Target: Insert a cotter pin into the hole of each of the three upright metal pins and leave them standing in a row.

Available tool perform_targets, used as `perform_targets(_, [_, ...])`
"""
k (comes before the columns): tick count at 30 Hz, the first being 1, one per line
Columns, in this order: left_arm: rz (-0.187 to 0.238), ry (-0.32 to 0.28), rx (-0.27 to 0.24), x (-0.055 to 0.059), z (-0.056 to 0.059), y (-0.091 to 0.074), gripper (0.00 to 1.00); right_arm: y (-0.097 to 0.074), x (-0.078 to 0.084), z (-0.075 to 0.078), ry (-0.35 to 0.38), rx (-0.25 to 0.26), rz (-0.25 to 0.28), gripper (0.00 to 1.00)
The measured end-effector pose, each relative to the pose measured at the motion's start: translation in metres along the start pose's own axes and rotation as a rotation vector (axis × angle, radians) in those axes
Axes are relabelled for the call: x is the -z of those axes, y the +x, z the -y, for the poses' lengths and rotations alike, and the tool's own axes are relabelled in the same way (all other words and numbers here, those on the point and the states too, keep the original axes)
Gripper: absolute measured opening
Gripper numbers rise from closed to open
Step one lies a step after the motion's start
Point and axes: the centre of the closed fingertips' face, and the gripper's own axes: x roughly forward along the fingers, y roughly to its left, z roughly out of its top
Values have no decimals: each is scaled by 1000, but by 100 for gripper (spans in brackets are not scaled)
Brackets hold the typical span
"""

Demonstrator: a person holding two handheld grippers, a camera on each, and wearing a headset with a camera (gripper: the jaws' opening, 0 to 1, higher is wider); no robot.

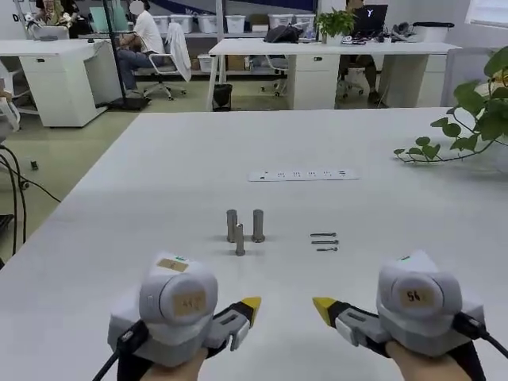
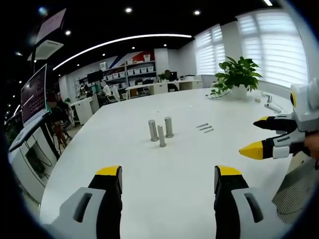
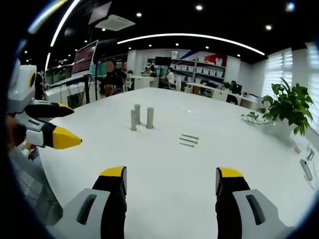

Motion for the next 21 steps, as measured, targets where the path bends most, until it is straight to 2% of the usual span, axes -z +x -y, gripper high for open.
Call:
perform_targets(10, [4, -2, 6, 1, 7, -5, 73, -8, 2, 4, 8, 9, 5, 68])
perform_targets(21, [22, 0, 5, -2, 9, -10, 73, -12, -1, 4, 17, 2, 27, 68])
